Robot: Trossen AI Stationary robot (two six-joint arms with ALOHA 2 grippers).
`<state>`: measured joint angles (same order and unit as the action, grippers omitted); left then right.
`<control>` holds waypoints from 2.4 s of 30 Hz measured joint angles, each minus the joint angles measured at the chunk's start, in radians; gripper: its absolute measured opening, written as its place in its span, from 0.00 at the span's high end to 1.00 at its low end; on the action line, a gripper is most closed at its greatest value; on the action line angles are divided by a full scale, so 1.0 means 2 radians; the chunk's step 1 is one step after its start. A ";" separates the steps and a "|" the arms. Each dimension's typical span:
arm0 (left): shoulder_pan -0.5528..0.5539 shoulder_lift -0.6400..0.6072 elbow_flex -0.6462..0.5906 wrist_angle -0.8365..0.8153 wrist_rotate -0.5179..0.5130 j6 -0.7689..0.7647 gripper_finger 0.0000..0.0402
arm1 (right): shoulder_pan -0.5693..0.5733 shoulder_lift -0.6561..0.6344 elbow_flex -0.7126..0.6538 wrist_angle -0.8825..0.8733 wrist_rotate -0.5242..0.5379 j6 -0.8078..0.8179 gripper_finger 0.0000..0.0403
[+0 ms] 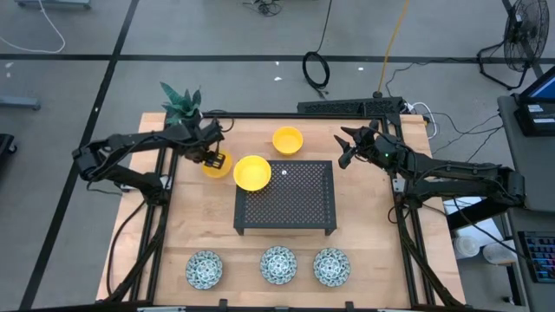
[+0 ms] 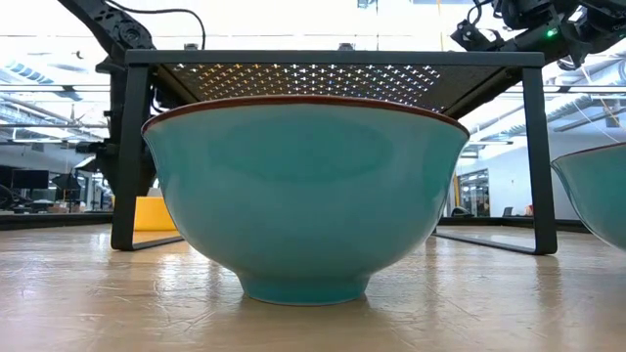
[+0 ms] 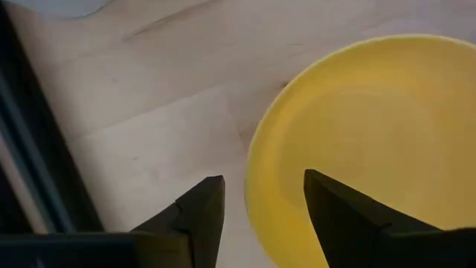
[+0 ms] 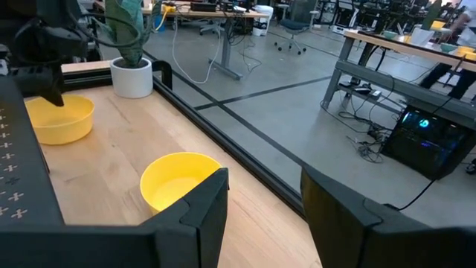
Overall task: Pick & Place Mini bowls
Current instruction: Stack the left yellow bowl on top of the yellow bowl on the shelf
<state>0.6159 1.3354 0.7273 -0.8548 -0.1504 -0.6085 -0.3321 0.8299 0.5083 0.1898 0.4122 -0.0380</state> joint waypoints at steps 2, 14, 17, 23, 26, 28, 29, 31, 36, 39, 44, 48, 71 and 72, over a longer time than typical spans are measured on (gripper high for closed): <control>0.000 0.000 -0.009 0.006 0.008 -0.002 0.53 | 0.000 0.000 0.000 0.000 0.000 0.000 0.61; 0.000 0.000 -0.014 0.029 0.010 0.012 0.59 | 0.000 0.000 0.000 0.000 0.000 -0.001 0.61; 0.000 0.000 -0.014 0.030 0.010 0.014 0.60 | 0.000 0.000 0.000 0.000 0.000 -0.001 0.61; 0.000 0.000 -0.014 0.030 0.010 0.029 0.62 | 0.000 0.000 0.000 0.000 0.000 -0.002 0.61; 0.000 0.000 -0.014 0.030 0.010 0.030 0.62 | 0.000 0.000 0.000 0.000 0.000 -0.006 0.61; 0.000 0.000 -0.014 0.030 0.010 0.031 0.62 | 0.000 0.000 0.000 0.000 0.000 -0.006 0.61; 0.000 0.000 -0.014 0.030 0.010 0.030 0.62 | 0.000 0.000 0.000 0.000 0.000 -0.006 0.61; 0.000 0.000 -0.014 0.030 0.009 0.031 0.62 | 0.000 0.000 0.000 0.000 0.000 -0.006 0.61; 0.000 0.000 -0.014 0.031 0.009 0.032 0.62 | 0.000 0.000 0.000 0.000 0.000 -0.006 0.61; 0.000 0.000 -0.014 0.032 0.009 0.032 0.62 | 0.000 0.000 0.000 0.000 0.000 -0.006 0.61; 0.000 0.000 -0.014 0.032 0.009 0.035 0.62 | 0.000 0.000 0.000 0.000 0.000 -0.006 0.61; 0.000 0.000 -0.014 0.038 0.009 0.049 0.62 | 0.000 0.000 0.000 0.000 0.000 -0.006 0.61; 0.000 0.000 -0.014 0.038 0.010 0.047 0.62 | 0.000 0.000 0.000 0.000 0.000 -0.006 0.61; 0.000 0.000 -0.014 0.038 0.010 0.047 0.62 | 0.000 0.000 0.000 0.000 0.000 -0.006 0.61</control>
<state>0.6159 1.3354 0.6991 -0.7795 -0.1307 -0.5142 -0.3321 0.8299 0.5083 0.1895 0.4129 -0.0490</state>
